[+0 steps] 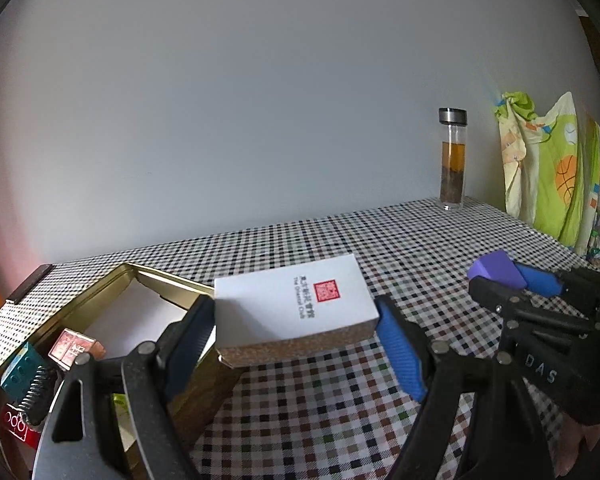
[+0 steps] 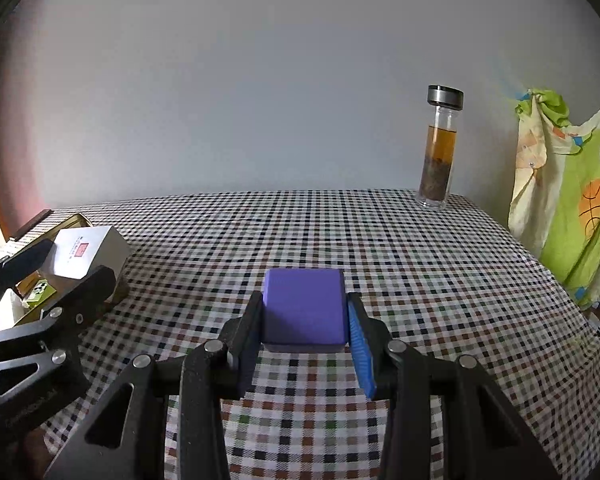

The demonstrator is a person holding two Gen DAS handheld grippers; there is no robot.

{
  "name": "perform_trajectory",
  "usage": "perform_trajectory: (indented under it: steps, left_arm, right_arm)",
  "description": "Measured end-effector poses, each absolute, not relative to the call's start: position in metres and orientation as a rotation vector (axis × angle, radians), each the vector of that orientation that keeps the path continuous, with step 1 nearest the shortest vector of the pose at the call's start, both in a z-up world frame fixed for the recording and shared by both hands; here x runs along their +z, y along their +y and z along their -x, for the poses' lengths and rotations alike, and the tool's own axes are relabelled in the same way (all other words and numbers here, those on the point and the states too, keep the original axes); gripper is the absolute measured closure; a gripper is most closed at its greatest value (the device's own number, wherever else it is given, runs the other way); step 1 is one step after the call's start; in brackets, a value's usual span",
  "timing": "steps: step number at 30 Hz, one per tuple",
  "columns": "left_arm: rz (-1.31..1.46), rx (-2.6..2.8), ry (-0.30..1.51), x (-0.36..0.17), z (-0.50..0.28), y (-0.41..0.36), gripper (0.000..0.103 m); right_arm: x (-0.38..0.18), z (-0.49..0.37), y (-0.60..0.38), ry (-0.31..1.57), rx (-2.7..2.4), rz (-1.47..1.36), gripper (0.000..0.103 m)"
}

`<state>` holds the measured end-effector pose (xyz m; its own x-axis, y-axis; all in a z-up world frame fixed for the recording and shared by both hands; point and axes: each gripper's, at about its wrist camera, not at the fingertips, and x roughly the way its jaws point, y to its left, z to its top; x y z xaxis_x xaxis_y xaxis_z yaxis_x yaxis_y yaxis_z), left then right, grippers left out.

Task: Organize rigid objects
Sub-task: 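Carry the purple block with the right gripper while the left gripper carries the white box over the tin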

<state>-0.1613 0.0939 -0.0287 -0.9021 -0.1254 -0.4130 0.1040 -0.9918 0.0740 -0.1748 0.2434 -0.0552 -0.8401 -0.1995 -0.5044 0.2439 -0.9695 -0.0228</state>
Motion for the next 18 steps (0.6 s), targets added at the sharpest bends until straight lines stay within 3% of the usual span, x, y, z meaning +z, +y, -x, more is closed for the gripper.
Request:
perform_trajectory:
  steps: [18]
  left_arm:
    - [-0.606,-2.938,-0.059,-0.028,0.144,0.083,0.022]
  right_arm:
    - [-0.055,0.157,0.225,0.137,-2.77,-0.697,0.06]
